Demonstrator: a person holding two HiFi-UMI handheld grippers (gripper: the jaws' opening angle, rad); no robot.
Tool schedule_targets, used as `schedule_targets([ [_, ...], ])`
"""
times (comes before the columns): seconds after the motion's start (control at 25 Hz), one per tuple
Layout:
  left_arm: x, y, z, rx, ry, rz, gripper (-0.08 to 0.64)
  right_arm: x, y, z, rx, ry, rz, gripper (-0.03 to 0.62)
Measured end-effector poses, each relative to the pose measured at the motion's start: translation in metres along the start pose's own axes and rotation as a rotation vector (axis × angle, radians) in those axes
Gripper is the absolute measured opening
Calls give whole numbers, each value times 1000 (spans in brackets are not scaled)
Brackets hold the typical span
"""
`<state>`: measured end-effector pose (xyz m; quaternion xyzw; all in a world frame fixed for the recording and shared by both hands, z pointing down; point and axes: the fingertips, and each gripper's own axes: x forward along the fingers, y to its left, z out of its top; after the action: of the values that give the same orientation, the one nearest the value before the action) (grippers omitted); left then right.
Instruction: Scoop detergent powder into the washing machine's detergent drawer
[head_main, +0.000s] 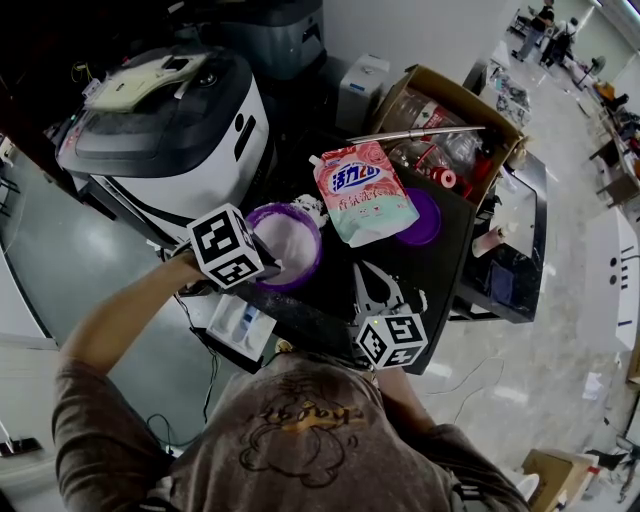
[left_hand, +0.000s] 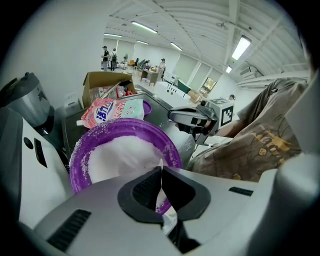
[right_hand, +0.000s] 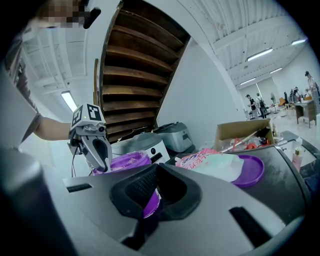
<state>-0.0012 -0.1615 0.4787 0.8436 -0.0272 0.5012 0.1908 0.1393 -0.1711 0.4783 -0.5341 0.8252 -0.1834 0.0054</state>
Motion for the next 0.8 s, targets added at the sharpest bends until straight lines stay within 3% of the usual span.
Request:
schedule_targets([
  [0.6,-1,-4,10,-87,-90,-85,23,2,-1,-1,-4,5,2,3],
  [0.8,-8,-4,17,-145,-165,-121,23,2,-1,-1,-7,6,1,2],
])
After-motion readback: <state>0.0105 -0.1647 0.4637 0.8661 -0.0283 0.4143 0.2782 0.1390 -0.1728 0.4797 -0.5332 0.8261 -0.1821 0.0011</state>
